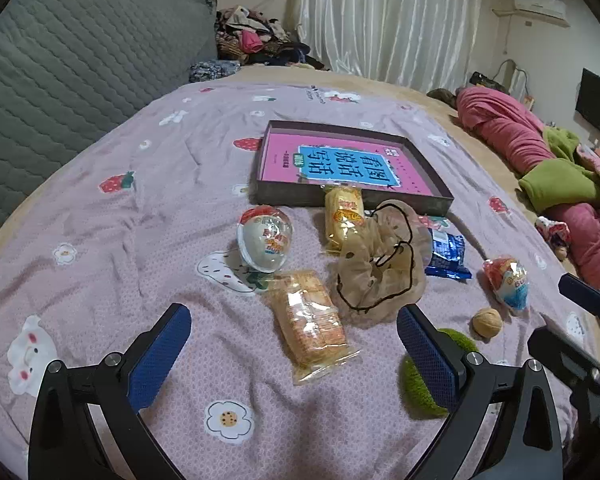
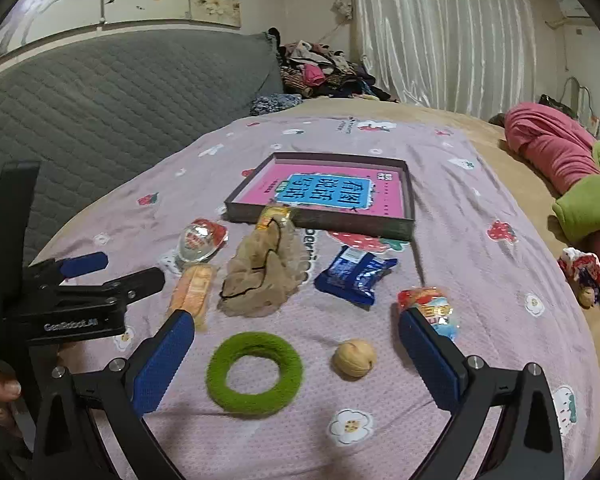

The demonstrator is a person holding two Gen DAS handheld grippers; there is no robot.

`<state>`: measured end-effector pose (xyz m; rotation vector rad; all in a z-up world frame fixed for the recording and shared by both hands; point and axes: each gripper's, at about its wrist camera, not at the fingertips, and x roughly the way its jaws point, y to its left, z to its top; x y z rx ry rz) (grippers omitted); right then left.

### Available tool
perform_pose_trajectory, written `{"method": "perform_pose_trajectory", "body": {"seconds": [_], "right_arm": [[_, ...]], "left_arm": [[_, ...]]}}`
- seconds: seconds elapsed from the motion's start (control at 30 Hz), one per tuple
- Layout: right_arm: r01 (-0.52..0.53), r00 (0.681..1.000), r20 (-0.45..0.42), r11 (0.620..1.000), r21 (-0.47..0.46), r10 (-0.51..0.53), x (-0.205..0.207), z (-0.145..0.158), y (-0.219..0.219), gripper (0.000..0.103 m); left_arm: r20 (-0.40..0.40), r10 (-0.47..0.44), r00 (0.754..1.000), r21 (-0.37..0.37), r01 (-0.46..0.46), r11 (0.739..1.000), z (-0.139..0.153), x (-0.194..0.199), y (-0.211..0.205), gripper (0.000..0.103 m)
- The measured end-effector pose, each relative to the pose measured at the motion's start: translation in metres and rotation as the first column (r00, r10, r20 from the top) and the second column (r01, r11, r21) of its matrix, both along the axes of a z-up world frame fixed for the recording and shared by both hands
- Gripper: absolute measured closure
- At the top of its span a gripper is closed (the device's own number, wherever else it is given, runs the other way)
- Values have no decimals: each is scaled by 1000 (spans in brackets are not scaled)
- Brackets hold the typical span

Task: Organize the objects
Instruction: 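Lower the left gripper onto the cracker pack while the right gripper approaches the green ring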

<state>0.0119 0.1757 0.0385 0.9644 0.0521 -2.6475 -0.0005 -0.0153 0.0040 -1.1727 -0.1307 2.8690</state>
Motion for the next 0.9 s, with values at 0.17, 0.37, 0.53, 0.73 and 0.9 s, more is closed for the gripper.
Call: {"method": "perform_pose_trajectory", "body": {"seconds": [0.17, 0.37, 0.53, 0.73, 0.9], "right_arm": [[-18, 1000, 9, 999, 35, 17, 2, -4, -7, 0], [-39, 999, 32, 997, 72, 37, 5, -13, -16, 0], [-47, 997, 57, 997, 68, 43, 7, -24, -25, 0], [-59, 995, 80, 996, 67, 53, 5, -33, -33, 0], [-93, 992, 94, 991, 99, 84, 6, -43, -46, 0]], "left_arm": [[13, -10, 1000, -8, 10, 1000, -3, 0, 2, 0], [58, -9, 998, -8, 10, 1000, -15, -8, 2, 0], [109, -9, 994, 6, 8, 1000, -27, -19, 2, 0], [139, 7, 990, -10, -6, 1000, -37, -29, 6, 0], [151, 21, 988, -32, -16, 999, -42, -36, 7, 0]]}}
